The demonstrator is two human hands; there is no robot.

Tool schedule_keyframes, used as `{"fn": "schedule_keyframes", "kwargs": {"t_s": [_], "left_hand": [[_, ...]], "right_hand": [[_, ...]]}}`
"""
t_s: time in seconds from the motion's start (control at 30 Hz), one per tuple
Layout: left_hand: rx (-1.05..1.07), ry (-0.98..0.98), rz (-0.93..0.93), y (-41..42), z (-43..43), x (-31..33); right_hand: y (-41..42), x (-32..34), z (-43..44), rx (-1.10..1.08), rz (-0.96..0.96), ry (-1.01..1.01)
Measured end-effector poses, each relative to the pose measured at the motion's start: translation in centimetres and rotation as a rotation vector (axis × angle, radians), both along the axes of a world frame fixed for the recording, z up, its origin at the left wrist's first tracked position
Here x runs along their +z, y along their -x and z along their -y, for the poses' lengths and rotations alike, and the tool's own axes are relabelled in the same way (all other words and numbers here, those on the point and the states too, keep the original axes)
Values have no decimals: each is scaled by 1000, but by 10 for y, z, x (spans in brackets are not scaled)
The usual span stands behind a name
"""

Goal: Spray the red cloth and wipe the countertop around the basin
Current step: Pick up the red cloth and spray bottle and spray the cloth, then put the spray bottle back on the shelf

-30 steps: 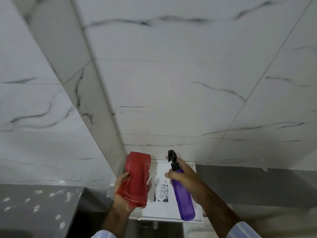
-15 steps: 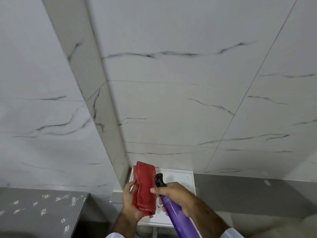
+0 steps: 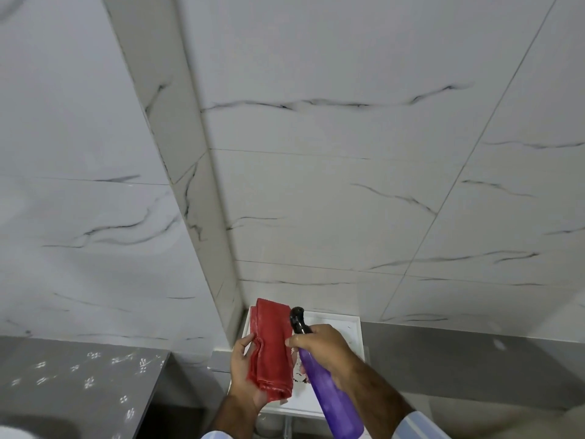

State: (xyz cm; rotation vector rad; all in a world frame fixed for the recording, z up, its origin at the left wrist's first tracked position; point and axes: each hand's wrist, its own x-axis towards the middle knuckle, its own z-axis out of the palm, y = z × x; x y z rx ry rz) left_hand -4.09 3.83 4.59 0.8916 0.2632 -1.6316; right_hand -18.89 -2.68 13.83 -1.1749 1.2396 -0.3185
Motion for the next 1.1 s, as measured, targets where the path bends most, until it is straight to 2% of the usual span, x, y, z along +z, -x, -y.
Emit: {"fn": "schedule_keyframes", "kwargs": {"t_s": [0.37, 0.47, 0.57, 0.73, 0.93, 1.1], "left_hand": [[40, 12, 5, -7, 0, -3], [64, -3, -23, -11, 0, -6], [86, 23, -89, -12, -4, -5], [73, 23, -128, -14, -14, -13], [85, -2, -124, -18, -23, -29], [77, 2, -123, -17, -29, -28]], "right_hand": [[-4, -27, -7, 66, -38, -91], [-7, -32, -1, 18, 47, -18], [-8, -45, 13, -71, 1, 178], [-8, -81, 36, -120, 35, 333], [-13, -113, 50, -181, 121, 393], [-9, -132, 58, -118, 77, 387]]}}
